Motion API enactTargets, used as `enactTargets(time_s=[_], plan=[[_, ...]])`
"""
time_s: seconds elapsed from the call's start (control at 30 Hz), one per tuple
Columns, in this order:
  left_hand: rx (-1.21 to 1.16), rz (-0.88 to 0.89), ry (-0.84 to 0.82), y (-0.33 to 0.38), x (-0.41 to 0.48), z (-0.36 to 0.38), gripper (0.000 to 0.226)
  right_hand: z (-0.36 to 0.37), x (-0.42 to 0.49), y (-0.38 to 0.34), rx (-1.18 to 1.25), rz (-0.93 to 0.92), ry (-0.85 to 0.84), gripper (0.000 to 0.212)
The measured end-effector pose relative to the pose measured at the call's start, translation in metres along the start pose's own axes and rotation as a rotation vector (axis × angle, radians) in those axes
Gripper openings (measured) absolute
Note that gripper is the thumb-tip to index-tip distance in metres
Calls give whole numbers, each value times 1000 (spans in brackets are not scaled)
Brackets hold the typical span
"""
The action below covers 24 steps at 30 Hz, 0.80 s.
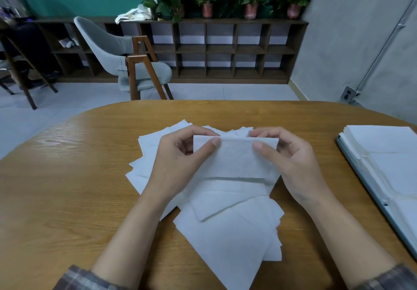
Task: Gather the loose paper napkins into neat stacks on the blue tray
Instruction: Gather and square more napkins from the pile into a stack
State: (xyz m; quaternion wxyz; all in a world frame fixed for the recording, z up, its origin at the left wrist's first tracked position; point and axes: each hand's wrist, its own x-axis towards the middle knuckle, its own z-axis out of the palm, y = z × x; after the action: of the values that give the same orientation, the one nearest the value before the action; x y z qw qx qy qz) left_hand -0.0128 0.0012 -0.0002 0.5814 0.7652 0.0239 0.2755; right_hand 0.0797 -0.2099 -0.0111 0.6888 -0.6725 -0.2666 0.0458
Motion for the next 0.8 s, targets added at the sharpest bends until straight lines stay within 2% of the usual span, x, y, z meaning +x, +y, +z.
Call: enactTargets(time_s=[0.1, 0.17, 0.27, 0.33, 0.43, 0.5, 0.57, 0.63, 0.8], plan=[[-74, -81, 64, 0, -1, 7, 6, 5, -5, -9, 161, 79, -113, 59], [-47, -110, 84, -2, -1, 10, 4, 7, -7, -8, 167, 52, -149, 66], [-8, -120, 94, -8, -2, 12, 3, 6, -4, -2, 40, 21, -130, 39], [94, -80, 65, -13, -4, 14, 17, 2, -3, 4, -68, 52, -92, 25], [268, -28, -57, -22, -7, 17, 52, -9, 1, 9, -188, 78, 82, 21], [359, 19, -207, -26, -10, 16, 61, -17, 1, 12, -239, 73, 189, 20], [499, 91, -364, -27, -13, 14, 55, -22, -1, 16, -256, 68, 239, 22], [601, 164, -447, -30, -14, 13, 45, -24, -2, 20, -249, 71, 244, 26], [570, 189, -410, -32, -14, 13, 20, -23, -2, 23, -206, 92, 172, 34]])
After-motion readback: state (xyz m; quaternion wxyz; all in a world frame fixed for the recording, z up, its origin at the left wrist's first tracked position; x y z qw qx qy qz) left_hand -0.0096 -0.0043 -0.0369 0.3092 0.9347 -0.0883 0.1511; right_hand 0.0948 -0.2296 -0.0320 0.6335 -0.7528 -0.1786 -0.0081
